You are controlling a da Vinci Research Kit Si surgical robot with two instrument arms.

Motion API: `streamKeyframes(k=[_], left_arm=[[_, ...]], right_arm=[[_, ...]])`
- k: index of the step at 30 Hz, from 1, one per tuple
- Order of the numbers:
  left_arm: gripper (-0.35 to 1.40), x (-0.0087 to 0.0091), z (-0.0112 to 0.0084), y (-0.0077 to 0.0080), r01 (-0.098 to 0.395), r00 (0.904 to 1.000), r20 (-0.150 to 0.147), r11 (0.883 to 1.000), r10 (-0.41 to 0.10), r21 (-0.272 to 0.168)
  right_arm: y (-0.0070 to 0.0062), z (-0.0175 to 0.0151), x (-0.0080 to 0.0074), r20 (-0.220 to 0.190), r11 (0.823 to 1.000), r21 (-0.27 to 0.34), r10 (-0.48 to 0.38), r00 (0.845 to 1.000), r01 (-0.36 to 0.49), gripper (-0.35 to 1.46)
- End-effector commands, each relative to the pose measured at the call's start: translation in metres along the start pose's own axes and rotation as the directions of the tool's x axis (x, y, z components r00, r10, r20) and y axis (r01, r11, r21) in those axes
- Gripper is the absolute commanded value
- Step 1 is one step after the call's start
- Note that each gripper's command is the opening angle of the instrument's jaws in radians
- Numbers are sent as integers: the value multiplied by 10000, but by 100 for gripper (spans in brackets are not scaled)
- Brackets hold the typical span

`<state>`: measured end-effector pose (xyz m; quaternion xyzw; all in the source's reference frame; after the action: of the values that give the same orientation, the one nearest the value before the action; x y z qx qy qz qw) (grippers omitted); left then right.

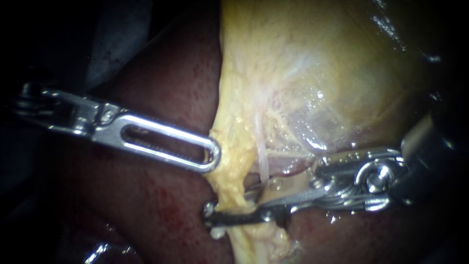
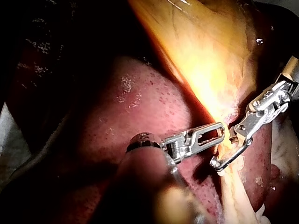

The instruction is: Going back second clip left tube

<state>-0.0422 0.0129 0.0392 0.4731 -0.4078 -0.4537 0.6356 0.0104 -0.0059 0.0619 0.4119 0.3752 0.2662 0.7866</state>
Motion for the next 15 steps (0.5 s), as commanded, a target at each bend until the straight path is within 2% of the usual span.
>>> streamKeyframes(k=[1,8,9,10,11,13,15], left_arm=[[-35,0,0,0,-4,10000,0,10000,4,1],[-35,0,0,0,-4,10000,2,10000,4,0],[-35,0,0,0,-4,10000,1,10000,4,0],[-35,0,0,0,-4,10000,1,10000,4,0],[-35,0,0,0,-4,10000,1,10000,4,0],[-35,0,0,0,-4,10000,2,10000,4,0],[-35,0,0,0,-4,10000,1,10000,4,0]], right_arm=[[0,0,0,-2,10000,-5,-2,10000,2,-35],[-1,0,-1,3,10000,1,-6,10000,6,-35],[-1,0,-1,4,10000,2,-7,10000,7,-30],[-1,0,-1,23,10000,24,-6,10000,6,-15],[-1,1,0,-57,10000,-69,-6,10000,5,11],[-1,1,0,-116,9998,-140,-120,9999,119,28],[-2,1,0,-130,9992,-166,-355,9993,353,38]])
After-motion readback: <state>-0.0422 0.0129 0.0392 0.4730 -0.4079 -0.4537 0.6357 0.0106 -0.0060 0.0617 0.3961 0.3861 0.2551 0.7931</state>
